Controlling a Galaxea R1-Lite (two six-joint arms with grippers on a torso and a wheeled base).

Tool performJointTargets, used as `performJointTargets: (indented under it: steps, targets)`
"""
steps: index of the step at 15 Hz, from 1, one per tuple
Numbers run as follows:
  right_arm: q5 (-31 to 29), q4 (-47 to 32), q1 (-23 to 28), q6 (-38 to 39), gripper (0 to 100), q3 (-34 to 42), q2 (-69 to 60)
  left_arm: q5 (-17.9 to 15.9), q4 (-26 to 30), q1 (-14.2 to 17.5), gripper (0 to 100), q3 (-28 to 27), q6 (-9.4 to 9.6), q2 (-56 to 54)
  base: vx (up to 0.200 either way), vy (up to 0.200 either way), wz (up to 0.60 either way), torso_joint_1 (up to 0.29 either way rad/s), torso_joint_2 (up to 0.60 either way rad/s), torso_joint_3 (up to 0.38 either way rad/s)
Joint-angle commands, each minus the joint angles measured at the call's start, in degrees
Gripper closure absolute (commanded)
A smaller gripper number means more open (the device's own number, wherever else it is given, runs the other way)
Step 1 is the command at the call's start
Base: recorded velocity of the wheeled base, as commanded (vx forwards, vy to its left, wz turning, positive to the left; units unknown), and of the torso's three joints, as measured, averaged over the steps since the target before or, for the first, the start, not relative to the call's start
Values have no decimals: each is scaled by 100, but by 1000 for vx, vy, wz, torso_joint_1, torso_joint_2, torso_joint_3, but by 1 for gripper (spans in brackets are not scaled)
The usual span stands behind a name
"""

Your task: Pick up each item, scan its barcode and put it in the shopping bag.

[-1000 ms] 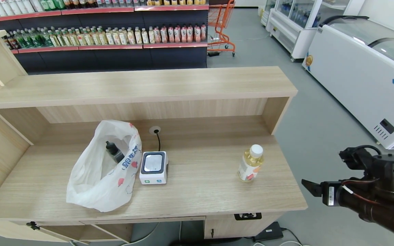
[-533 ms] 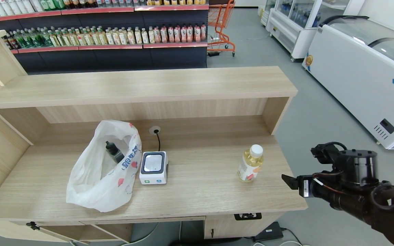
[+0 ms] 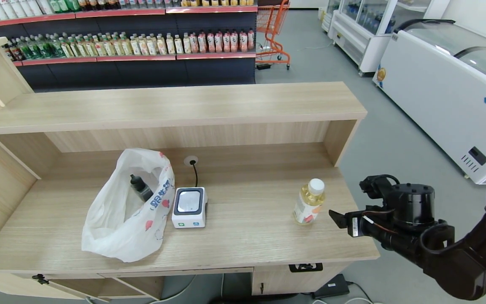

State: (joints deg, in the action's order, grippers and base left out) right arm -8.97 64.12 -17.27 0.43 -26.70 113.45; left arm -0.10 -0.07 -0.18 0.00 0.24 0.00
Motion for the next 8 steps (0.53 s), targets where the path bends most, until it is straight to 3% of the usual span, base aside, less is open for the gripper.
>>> performJointTargets:
  steps: [1, 8]
  targets:
    - [10, 100, -48, -8, 0, -213, 310, 1, -1, 1, 0, 0, 2, 0, 0, 0, 0, 0, 0, 0]
    - [80, 619, -197, -8, 0, -310, 732, 1, -1, 1, 0, 0, 2, 0, 0, 0, 0, 0, 0, 0]
